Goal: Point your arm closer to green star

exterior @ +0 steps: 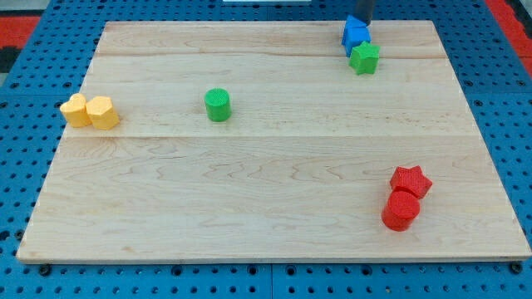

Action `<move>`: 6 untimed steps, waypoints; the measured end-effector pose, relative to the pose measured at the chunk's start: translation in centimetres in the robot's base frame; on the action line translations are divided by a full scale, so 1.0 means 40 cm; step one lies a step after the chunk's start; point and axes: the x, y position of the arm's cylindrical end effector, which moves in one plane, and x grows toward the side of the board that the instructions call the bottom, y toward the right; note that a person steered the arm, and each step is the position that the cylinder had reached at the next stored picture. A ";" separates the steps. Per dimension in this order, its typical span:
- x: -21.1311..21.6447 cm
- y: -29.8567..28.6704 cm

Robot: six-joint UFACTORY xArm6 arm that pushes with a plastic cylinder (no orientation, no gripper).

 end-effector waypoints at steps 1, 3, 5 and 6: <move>0.041 0.192; 0.341 0.347; 0.275 0.262; 0.239 0.208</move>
